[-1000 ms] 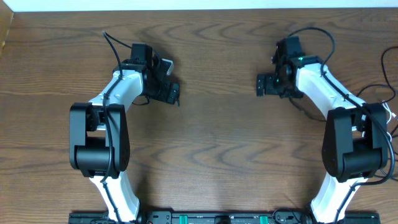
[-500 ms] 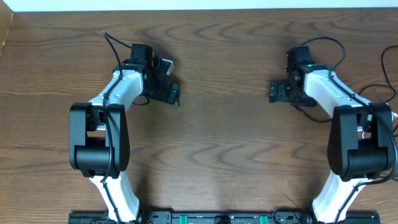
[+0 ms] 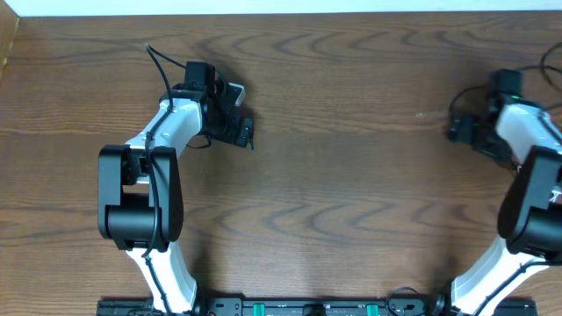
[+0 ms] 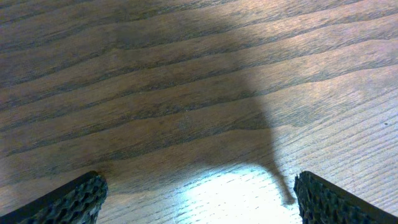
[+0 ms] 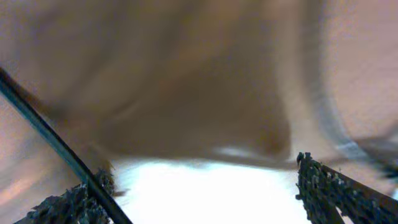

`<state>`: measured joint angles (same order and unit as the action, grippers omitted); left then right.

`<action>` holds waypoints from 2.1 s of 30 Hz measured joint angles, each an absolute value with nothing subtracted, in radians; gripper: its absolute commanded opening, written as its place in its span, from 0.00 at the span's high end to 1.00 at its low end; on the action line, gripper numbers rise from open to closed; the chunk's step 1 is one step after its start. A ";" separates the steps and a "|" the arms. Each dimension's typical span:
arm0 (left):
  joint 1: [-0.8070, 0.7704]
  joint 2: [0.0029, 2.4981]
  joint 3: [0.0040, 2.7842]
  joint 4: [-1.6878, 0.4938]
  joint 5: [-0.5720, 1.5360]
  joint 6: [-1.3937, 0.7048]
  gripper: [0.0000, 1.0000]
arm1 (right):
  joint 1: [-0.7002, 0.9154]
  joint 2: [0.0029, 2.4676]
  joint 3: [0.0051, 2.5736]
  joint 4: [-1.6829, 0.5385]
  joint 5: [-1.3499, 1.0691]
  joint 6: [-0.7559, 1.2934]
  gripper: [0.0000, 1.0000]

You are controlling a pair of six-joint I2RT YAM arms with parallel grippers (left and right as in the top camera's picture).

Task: Untangle cables

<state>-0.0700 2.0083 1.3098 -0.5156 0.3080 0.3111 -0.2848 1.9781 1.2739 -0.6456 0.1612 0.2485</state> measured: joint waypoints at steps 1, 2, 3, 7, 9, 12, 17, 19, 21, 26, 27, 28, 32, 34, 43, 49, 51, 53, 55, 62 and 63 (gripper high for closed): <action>-0.070 2.008 1.310 -0.516 0.308 0.311 0.02 | -0.314 1.978 1.274 -0.645 0.164 0.249 0.09; -0.070 2.008 1.310 -0.516 0.308 0.311 0.03 | -0.340 1.978 1.274 -0.645 0.166 0.249 0.09; -0.070 2.008 1.310 -0.516 0.308 0.311 0.02 | -0.372 1.978 1.274 -0.644 0.168 0.250 0.09; -0.070 2.008 1.310 -0.516 0.308 0.311 0.02 | -0.490 1.978 1.273 -0.643 0.166 0.270 0.11; -0.070 2.008 1.310 -0.516 0.308 0.311 0.02 | -0.530 1.978 1.273 -0.643 0.147 0.275 0.11; -0.070 2.008 1.310 -0.516 0.308 0.311 0.02 | -0.583 1.978 1.272 -0.641 0.101 0.280 0.11; -0.070 2.008 1.310 -0.516 0.308 0.311 0.02 | -0.608 1.978 1.272 -0.628 0.020 0.273 0.12; -0.070 2.008 1.310 -0.516 0.308 0.311 0.02 | -0.606 1.978 1.271 -0.620 -0.017 0.258 0.13; -0.070 2.008 1.310 -0.516 0.308 0.311 0.03 | -0.603 1.978 1.270 -0.607 -0.065 0.237 0.14; -0.070 2.008 1.310 -0.516 0.308 0.311 0.03 | -0.597 1.977 1.270 -0.550 -0.258 0.167 0.15; -0.070 2.008 1.310 -0.516 0.308 0.311 0.02 | -0.595 1.977 1.269 -0.536 -0.305 0.153 0.15; -0.070 2.008 1.310 -0.516 0.308 0.311 0.02 | -0.589 1.977 1.269 -0.530 -0.323 0.149 0.15; -0.070 2.008 1.310 -0.516 0.308 0.311 0.02 | -0.577 1.966 1.269 -0.517 -0.390 0.113 0.15; -0.070 2.008 1.310 -0.516 0.308 0.311 0.03 | -0.570 1.942 1.269 -0.517 -0.392 0.100 0.15; -0.070 2.008 1.310 -0.516 0.308 0.311 0.02 | -0.422 1.634 1.271 -0.582 -0.191 0.067 0.14; -0.070 2.008 1.310 -0.516 0.308 0.311 0.02 | -0.294 1.515 1.273 -0.659 -0.108 0.066 0.15; -0.070 2.008 1.310 -0.516 0.308 0.311 0.03 | -0.247 1.494 1.273 -0.682 -0.096 0.066 0.01; -0.070 2.008 1.310 -0.516 0.308 0.311 0.02 | -0.198 1.481 1.273 -0.699 -0.092 0.059 0.01; -0.070 2.008 1.310 -0.516 0.308 0.311 0.02 | -0.165 1.479 1.273 -0.710 -0.091 0.060 0.01; -0.070 2.008 1.310 -0.516 0.308 0.311 0.02 | -0.114 1.479 1.273 -0.741 -0.088 0.060 0.01; -0.070 2.008 1.310 -0.516 0.308 0.311 0.03 | -0.114 1.478 1.273 -0.741 -0.085 0.060 0.01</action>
<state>-0.0700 2.0083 1.3098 -0.5156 0.3080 0.3111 -0.1143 1.4784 1.2728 -0.7414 -0.0853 0.0597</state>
